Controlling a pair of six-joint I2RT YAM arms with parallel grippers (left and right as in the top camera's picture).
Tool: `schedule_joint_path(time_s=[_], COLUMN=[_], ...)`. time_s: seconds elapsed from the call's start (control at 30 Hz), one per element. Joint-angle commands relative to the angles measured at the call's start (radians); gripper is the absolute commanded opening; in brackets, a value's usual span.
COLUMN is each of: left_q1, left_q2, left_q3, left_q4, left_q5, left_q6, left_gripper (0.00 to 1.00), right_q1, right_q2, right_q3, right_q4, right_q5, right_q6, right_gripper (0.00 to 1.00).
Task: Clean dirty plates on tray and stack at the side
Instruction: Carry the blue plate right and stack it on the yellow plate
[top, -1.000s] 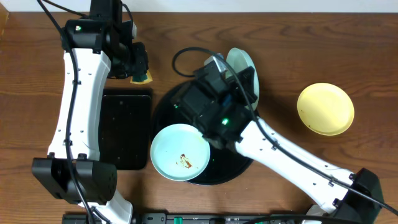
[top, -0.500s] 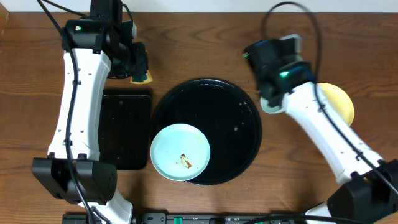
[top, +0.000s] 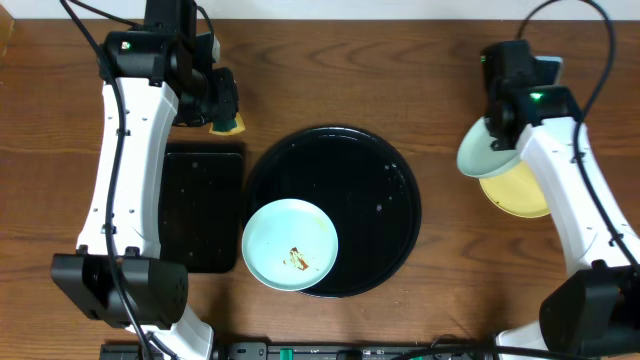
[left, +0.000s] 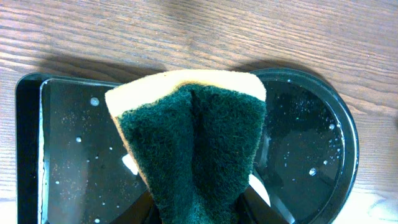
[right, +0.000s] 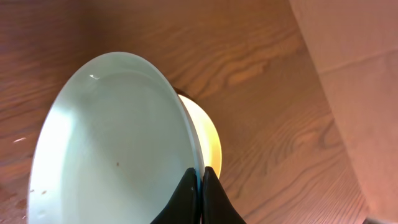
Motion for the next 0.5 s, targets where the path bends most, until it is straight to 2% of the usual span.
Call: schedule_joint_path(time_s=[0.0,0.47], left_q1=[0.003,0.003], left_q2=[0.003,0.003], left_q3=[0.01,0.01], left_q4=[-0.003,-0.015], left_q5=[0.01,0.009], left_q6=[0.021,0.025], left_gripper=[0.3,0.31], right_q1=[-0.053,-0.182], right_q2=[0.024,0.198], right_q3=[0.002,-0.011], right_q4=[-0.002,-0.042], right_q5=[-0.047,-0.104], right_q6=[0.039,0.13], right_gripper=[0.02,0.02])
